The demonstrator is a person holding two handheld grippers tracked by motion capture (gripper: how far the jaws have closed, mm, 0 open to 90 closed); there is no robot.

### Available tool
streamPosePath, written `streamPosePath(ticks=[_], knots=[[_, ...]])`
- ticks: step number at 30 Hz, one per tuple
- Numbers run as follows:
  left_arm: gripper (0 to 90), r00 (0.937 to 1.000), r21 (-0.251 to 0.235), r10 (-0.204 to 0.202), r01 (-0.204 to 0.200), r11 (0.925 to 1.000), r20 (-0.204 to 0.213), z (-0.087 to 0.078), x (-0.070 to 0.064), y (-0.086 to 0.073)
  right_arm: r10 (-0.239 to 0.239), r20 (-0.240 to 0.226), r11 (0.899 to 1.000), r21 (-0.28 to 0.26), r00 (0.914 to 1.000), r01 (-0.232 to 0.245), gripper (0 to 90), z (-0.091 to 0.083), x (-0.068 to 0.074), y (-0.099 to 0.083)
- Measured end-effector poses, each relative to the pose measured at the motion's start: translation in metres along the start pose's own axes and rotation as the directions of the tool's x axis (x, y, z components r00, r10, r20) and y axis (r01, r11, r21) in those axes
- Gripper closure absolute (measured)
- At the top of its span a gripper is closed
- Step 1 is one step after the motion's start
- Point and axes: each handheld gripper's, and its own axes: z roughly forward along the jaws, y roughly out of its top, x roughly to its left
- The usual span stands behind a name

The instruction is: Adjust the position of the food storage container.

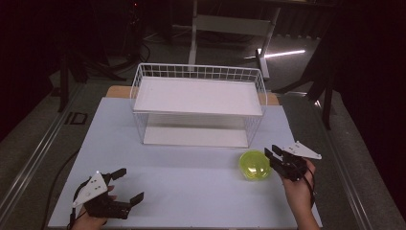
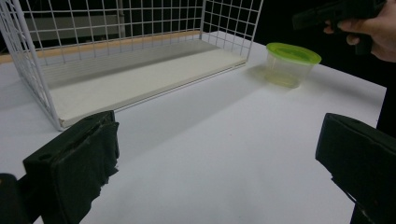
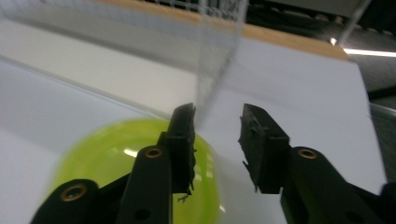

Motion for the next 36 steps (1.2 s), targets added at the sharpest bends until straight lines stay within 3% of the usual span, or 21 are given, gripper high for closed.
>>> streamPosePath(ticks=[7, 16, 27, 36], knots=[[0.5, 1.0000, 0.000, 0.005, -0.005, 1.0000, -0.001, 0.000, -0.001, 0.000, 0.000, 0.042, 0.997, 0.074, 0.9991, -0.003, 89.5, 0.000, -0.014, -0.017], [0.5, 1.0000, 0.000, 0.006, -0.006, 1.0000, -0.001, 0.000, -0.001, 0.000, 0.034, 0.036, 0.981, 0.190, 0.9988, -0.041, 90.0, 0.011, -0.012, -0.048], [0.5, 1.0000, 0.000, 0.007, -0.007, 1.0000, 0.000, 0.000, -0.002, 0.001, 0.071, -0.066, 0.972, 0.228, 0.9953, -0.054, 90.0, 0.027, 0.006, -0.057], [0.5, 1.0000, 0.002, 0.006, -0.006, 1.0000, 0.003, 0.000, -0.002, 0.001, 0.041, -0.160, 0.965, 0.262, 0.9863, 0.003, 90.0, 0.043, 0.037, -0.048]])
